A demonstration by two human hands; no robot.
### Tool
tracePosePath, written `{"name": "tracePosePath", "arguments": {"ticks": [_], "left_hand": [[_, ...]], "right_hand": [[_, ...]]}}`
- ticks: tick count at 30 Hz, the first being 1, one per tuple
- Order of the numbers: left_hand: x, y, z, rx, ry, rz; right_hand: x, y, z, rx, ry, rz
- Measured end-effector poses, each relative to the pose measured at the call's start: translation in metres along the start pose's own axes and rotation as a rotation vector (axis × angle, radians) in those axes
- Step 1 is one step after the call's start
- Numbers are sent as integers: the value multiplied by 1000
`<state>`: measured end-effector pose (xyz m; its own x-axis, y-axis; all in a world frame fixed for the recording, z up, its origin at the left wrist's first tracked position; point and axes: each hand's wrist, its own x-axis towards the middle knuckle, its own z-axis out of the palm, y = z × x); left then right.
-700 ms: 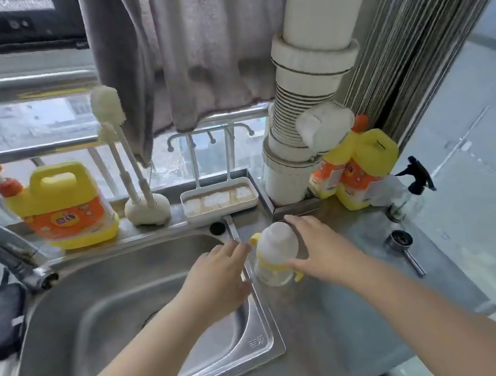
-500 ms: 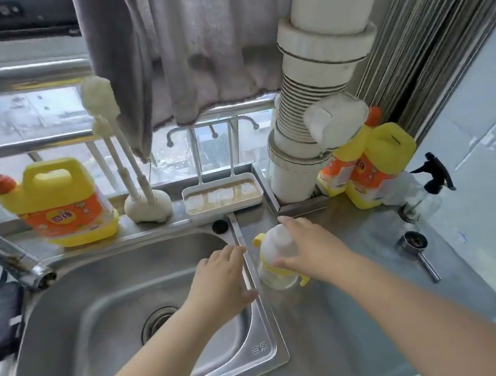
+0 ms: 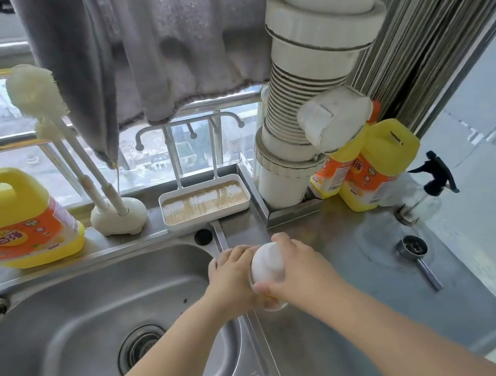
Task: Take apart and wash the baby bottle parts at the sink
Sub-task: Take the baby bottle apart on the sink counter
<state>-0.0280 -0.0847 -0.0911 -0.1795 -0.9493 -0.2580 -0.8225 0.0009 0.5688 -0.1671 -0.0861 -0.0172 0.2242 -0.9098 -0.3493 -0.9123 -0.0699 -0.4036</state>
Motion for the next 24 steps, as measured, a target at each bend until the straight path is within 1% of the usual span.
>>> {"name": "tracePosePath", "arguments": {"ticks": [3, 6, 7, 10, 12, 15, 17, 19, 21, 22, 24], "left_hand": [[-1, 2, 1, -77, 69, 42], [-9, -1, -13, -162, 192, 126], [-14, -1, -23, -170, 210, 146], [-32, 8, -63, -103, 201, 162], [-44, 12, -86, -60, 220, 161], [-59, 5, -105, -53, 297, 208], [-70, 0, -114, -106, 342, 228], [-82, -3, -123, -212, 379, 192], [-91, -14, -128, -336, 393, 86], [-95, -20, -130, -351, 377, 43], [-103, -26, -133, -279, 347, 17]], "right_hand": [[-1, 3, -4, 50, 25, 2], [-7, 6, -21, 238, 36, -32], [-9, 4, -27, 291, 33, -51], [-12, -12, -40, 417, 9, -74], [-14, -26, -44, 459, 25, -86], [-18, -42, -49, 545, 46, -141], [-21, -52, -54, 603, 47, -176], [-21, -64, -59, 642, 70, -207], [-20, -74, -65, 679, 90, -230], [-20, -78, -68, 685, 92, -241], [-20, -87, -68, 671, 90, -262]]}}
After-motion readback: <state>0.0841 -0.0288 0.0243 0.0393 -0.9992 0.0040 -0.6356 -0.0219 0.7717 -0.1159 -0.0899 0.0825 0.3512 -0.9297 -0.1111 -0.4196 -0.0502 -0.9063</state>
